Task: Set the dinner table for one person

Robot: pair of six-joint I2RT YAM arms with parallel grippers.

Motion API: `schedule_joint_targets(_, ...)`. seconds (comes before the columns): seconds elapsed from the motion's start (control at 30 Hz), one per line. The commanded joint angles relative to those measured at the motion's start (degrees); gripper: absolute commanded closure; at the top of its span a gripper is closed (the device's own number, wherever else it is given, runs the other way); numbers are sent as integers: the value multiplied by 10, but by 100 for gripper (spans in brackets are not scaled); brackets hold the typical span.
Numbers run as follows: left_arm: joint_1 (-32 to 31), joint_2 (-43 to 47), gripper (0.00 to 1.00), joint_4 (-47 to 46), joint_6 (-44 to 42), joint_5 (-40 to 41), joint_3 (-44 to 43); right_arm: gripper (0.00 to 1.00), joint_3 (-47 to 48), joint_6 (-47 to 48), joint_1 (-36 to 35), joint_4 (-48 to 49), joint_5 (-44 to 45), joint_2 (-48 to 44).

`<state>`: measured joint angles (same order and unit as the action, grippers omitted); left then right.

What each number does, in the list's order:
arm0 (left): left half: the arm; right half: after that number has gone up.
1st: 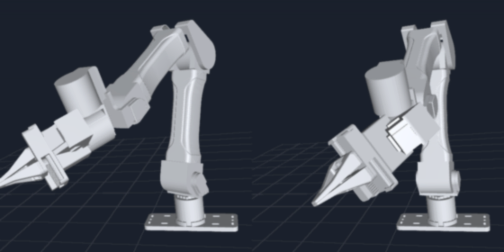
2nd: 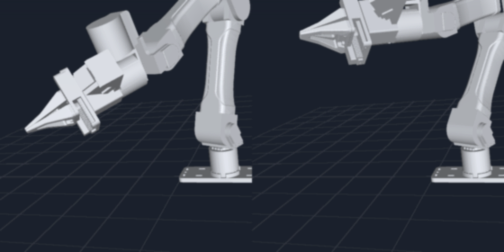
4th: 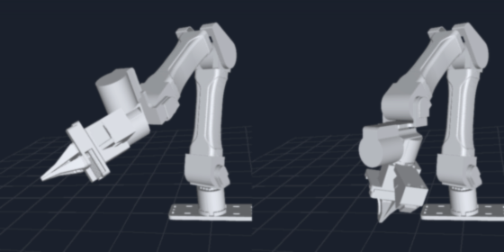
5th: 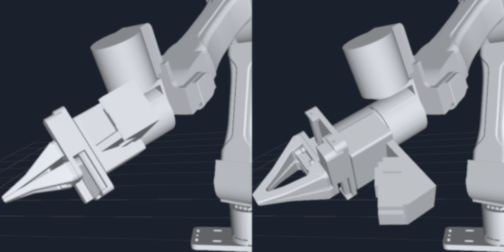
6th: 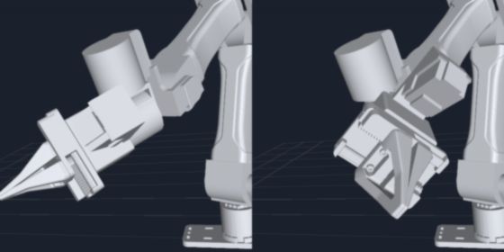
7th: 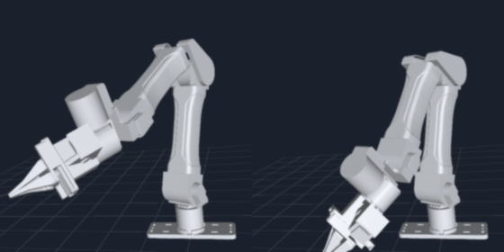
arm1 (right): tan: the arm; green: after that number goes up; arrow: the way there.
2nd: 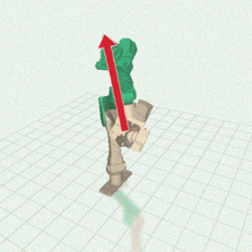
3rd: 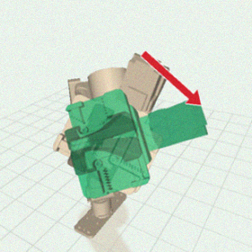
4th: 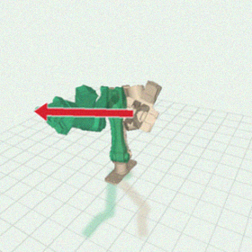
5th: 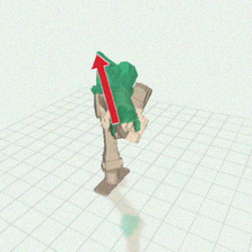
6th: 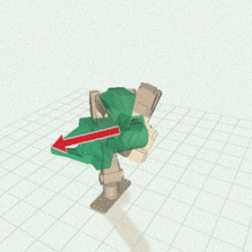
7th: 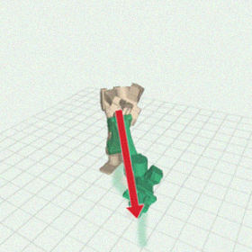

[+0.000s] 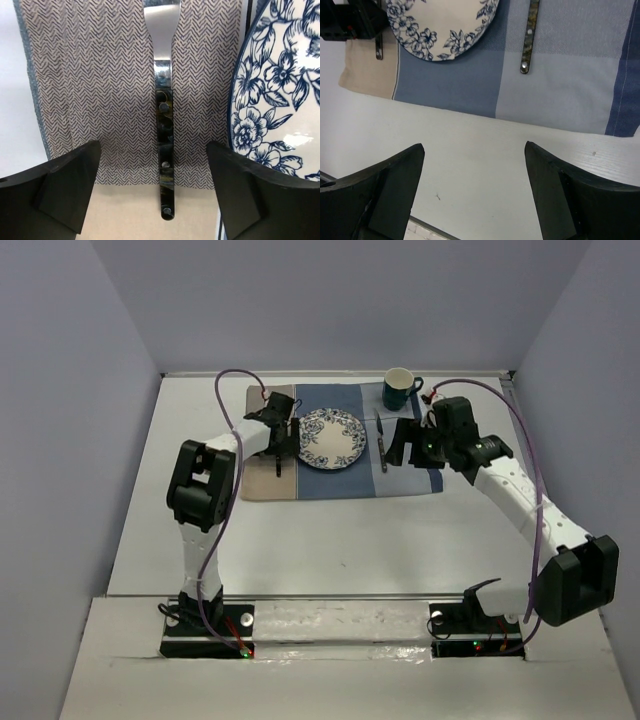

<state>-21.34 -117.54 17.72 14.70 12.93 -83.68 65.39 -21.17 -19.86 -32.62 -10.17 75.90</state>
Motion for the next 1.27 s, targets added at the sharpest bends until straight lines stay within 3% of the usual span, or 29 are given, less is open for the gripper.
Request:
schedule_joint_targets(0.0,2,83,1,-3,4,25,-7,11,67,15,-2,-18,20,-7)
schedule_joint_targets(0.2,0,222,1,5,11,61,-51,0,178,36,-2,-38,62,-40)
schedule_joint_targets(0.33,-16,341,1,-28,37,71,-33,0,236,28,-2,-14,107,-85)
schedule_joint_targets(0.4,-20,413,1,-67,52,71,-8,4,241,23,-2,20,132,-106)
schedule_joint_targets(0.47,-21,458,1,-85,80,66,20,18,237,16,-2,38,148,-125)
schedule_joint_targets(0.5,-21,499,1,-93,84,59,27,0,236,18,-2,46,168,-139)
schedule_joint_targets(0.6,-24,578,1,-135,91,28,69,0,234,26,-2,60,218,-163)
schedule_joint_targets(0.9,-26,658,1,-158,104,-51,150,0,108,31,-2,183,217,-236)
schedule_joint_targets(1.23,-26,656,1,-162,85,-66,171,0,109,14,-2,183,196,-219)
